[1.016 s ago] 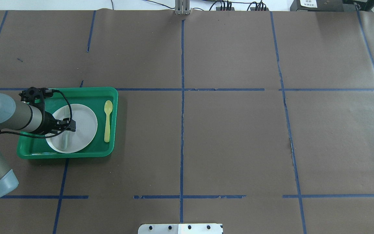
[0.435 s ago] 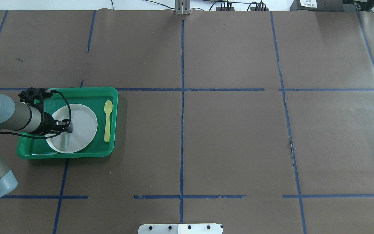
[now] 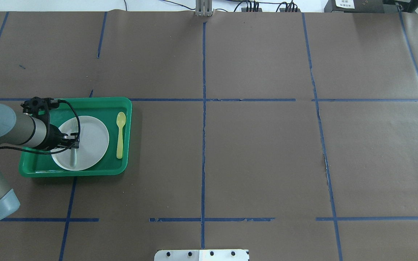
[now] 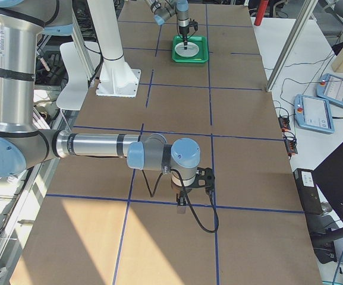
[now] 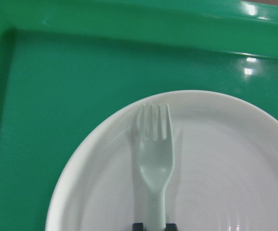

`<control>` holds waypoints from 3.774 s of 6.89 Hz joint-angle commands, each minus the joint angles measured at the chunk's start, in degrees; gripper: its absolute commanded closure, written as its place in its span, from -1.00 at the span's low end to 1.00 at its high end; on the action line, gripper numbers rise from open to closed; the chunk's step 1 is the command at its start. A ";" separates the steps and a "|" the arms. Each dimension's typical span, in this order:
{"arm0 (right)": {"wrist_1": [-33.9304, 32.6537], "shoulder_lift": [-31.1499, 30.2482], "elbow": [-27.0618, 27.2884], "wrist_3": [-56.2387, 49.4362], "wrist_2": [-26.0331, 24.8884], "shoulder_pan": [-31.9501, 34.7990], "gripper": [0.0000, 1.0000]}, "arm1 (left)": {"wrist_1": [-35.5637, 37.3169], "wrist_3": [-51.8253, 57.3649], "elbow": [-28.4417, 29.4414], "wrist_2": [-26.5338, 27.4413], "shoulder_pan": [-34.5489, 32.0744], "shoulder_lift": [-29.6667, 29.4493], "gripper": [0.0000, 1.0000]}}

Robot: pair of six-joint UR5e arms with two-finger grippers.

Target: Place fork

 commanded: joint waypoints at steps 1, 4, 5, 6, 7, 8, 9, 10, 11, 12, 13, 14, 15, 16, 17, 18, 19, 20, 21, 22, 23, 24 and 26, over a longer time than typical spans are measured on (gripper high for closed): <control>0.00 0.00 -0.03 0.00 0.00 0.00 -1.00 | 0.03 0.64 -1.40 -0.13 -1.16 0.16 1.00; 0.00 0.00 -0.03 0.00 0.00 0.00 -1.00 | 0.03 9.83 -2.11 -1.18 -7.91 3.04 1.00; 0.00 0.00 0.06 0.00 0.00 0.00 -1.00 | -0.23 13.35 -2.12 -1.45 -8.63 5.58 1.00; 0.00 0.00 -0.03 0.00 0.00 0.00 -1.00 | -0.76 13.65 -1.25 -1.45 -8.55 5.87 1.00; 0.00 0.00 0.06 0.00 0.00 0.00 -1.00 | -1.20 13.22 -1.15 -1.63 -8.55 5.70 1.00; 0.00 0.00 0.06 0.00 0.00 0.00 -1.00 | -1.20 13.47 -0.63 -1.54 -8.38 5.78 -0.98; 0.00 0.00 0.06 0.00 0.00 0.00 -1.00 | -1.12 13.04 -0.80 -1.54 -8.46 5.87 -1.00; 0.00 0.00 0.06 0.00 0.00 0.00 -1.00 | -1.03 13.04 -0.89 -1.54 -8.46 5.96 -1.00; 0.00 0.00 0.06 0.00 0.00 0.00 -1.00 | -1.03 13.21 -1.84 -1.63 -8.72 7.26 -1.00; 0.00 0.00 0.06 0.00 0.00 0.00 -1.00 | -0.59 13.91 -2.46 -4.06 -12.21 8.32 -1.00; 0.00 0.00 -0.03 0.00 0.00 0.00 -1.00 | -0.24 18.79 -2.64 -12.88 -18.16 9.81 -1.00; 0.00 0.00 -0.03 0.00 0.00 0.00 -1.00 | -0.15 27.54 -2.90 -14.27 -24.57 12.44 -1.00; 0.00 0.00 -0.03 0.00 0.00 0.00 -1.00 | 0.20 37.20 -2.82 -14.46 -29.07 15.07 -1.00; 0.00 0.00 -0.03 0.00 0.00 0.00 -1.00 | 3.95 47.65 -2.73 -14.46 -35.29 16.49 -1.00; 0.00 0.00 -0.03 0.00 0.00 0.00 -1.00 | 12.07 60.19 -2.82 -14.46 -42.67 15.98 -1.00; 0.00 0.00 -0.03 0.00 0.00 0.00 -1.00 | 19.64 68.50 -2.91 -14.29 -47.96 15.37 -1.00; 0.00 0.00 -0.03 0.00 0.00 0.00 -1.00 | 22.67 73.54 -2.65 -14.37 -51.15 15.19 -1.00; 0.00 0.00 -0.03 0.00 0.00 0.00 -1.00 | 25.75 73.68 -2.38 -14.72 -51.44 15.80 -1.00; 0.00 0.00 -0.03 0.00 0.00 0.00 -1.00 | 26.21 73.77 -1.77 -14.64 -51.53 16.06 -1.00; 0.00 0.00 -0.03 0.00 0.00 0.00 -1.00 | 26.13 73.94 -1.76 -16.90 -51.53 16.33 -1.00; 0.00 0.00 0.06 0.00 0.00 0.00 -1.00 | 25.78 74.12 -1.50 -17.36 -51.44 15.90 -1.00; 0.00 0.00 0.06 0.00 0.00 0.00 -1.00 | 25.69 74.12 -1.33 -17.45 -51.44 15.28 -1.00; 0.00 0.00 -0.03 0.00 0.00 0.00 -1.00 | 25.78 74.21 -1.33 -17.54 -51.44 15.28 -1.00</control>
